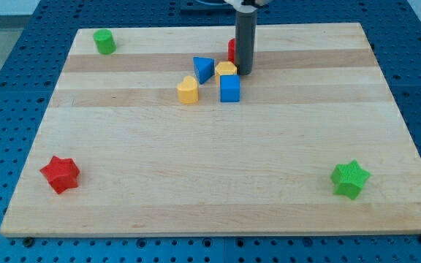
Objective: Form a group of yellow blocks blue blocks and red circle
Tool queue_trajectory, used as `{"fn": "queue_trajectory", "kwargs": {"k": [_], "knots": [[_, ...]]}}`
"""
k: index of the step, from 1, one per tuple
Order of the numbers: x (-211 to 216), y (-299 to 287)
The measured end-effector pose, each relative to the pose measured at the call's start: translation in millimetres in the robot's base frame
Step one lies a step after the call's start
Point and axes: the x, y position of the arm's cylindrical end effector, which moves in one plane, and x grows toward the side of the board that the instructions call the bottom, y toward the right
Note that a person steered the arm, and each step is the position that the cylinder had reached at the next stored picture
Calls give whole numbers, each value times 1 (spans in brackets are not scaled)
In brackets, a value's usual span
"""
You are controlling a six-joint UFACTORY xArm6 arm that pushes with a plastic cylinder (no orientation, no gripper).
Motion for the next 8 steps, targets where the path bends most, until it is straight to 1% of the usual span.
{"fn": "queue_trajectory", "kwargs": {"k": [1,2,3,4,5,6,7,8], "knots": [[-25,52],[-67,28],[-54,-44],[-58,-77],[-67,-26],[-38,-13],[-18,-41],[-29,-36]]}}
